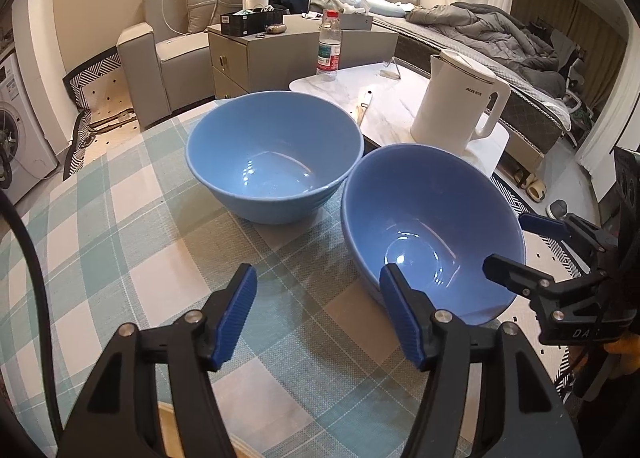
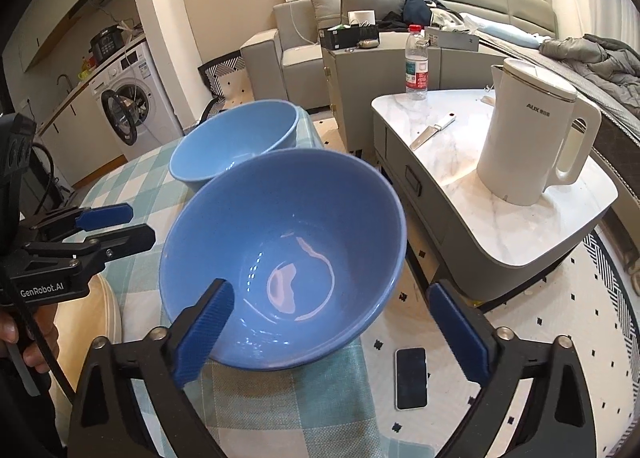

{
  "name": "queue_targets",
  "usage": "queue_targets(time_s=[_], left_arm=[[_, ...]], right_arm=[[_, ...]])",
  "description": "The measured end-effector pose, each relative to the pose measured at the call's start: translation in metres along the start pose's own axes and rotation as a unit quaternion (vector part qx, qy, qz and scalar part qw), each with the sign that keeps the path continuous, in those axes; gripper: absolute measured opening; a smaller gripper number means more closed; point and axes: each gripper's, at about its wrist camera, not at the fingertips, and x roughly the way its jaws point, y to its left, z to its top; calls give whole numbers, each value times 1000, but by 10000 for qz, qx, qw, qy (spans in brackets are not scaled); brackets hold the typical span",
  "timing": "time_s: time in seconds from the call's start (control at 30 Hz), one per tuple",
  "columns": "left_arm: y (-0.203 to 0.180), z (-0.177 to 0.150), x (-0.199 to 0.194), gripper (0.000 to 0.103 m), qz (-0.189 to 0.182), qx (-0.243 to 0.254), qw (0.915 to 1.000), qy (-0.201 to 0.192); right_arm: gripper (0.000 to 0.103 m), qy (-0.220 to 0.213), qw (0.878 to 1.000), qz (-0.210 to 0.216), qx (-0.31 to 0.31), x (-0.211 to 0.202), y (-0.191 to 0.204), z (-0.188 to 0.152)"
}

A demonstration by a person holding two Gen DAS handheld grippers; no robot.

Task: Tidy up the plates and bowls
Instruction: 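Pull both grippers back from the nested blue bowls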

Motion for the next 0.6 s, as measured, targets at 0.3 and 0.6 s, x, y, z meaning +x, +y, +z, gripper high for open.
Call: queue_targets(time_s=[0.3,0.6], left_arm=[[7,0,-19,103,-58,-53,9996,-268],[17,-1,-30,103,-55,-179,9989,-425]], right_arm=[[102,-171,9997,-90,-116,-12,6,6],[102,-391,9984,-154,-376,-31,20,13]])
